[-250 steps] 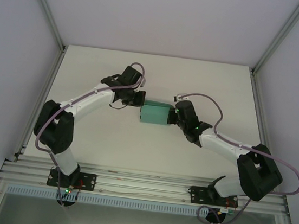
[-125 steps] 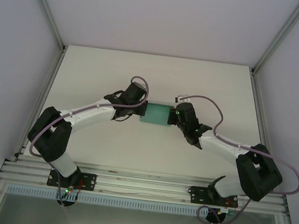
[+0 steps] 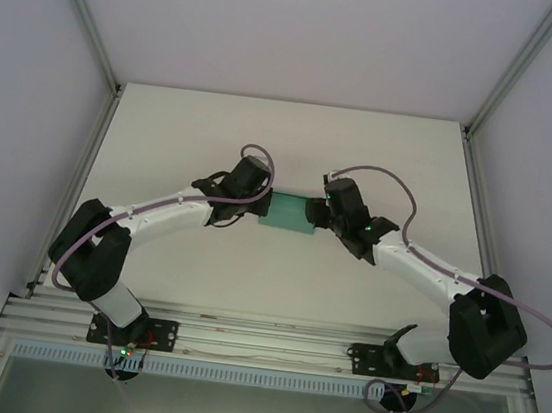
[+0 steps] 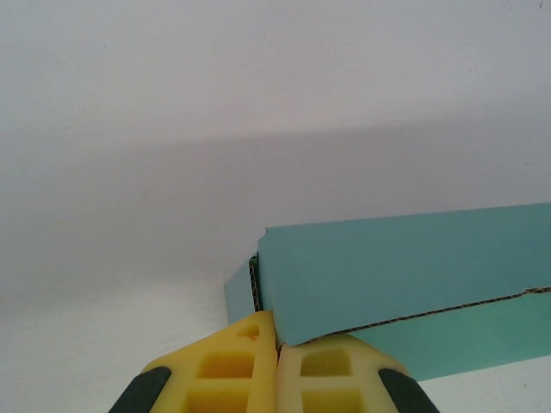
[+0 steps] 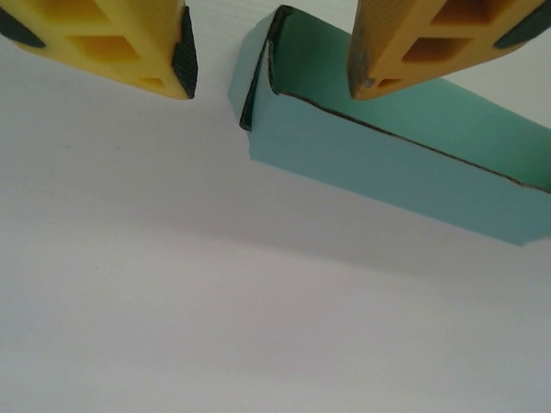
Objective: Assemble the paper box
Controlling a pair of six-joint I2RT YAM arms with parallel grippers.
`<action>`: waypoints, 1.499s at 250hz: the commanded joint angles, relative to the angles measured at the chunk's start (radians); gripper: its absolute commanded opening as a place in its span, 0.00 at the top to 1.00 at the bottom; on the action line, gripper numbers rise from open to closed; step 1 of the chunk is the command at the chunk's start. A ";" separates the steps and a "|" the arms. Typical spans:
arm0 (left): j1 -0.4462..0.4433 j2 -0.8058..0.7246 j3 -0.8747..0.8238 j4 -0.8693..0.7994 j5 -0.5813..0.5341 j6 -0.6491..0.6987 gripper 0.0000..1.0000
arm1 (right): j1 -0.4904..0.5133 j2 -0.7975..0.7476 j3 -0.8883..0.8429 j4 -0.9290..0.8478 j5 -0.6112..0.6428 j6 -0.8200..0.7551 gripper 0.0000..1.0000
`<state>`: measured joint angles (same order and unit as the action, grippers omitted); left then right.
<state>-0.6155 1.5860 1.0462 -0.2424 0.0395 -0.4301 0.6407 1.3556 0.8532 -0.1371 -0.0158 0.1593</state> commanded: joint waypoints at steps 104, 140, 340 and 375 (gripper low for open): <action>-0.013 0.058 -0.041 -0.160 0.039 -0.008 1.00 | -0.139 0.036 0.120 -0.083 -0.168 0.114 0.48; -0.012 0.055 -0.041 -0.158 0.042 -0.007 1.00 | -0.150 0.099 0.143 -0.103 -0.180 0.117 0.52; -0.013 -0.043 0.066 -0.230 0.107 0.104 0.45 | -0.143 0.123 -0.089 -0.013 -0.145 0.112 0.66; -0.013 -0.064 0.100 -0.273 0.109 0.114 0.25 | -0.124 0.124 -0.105 0.010 -0.096 0.066 0.65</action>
<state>-0.6266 1.5650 1.1023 -0.4126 0.1379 -0.3328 0.4934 1.4498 0.8047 -0.0162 -0.1871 0.2981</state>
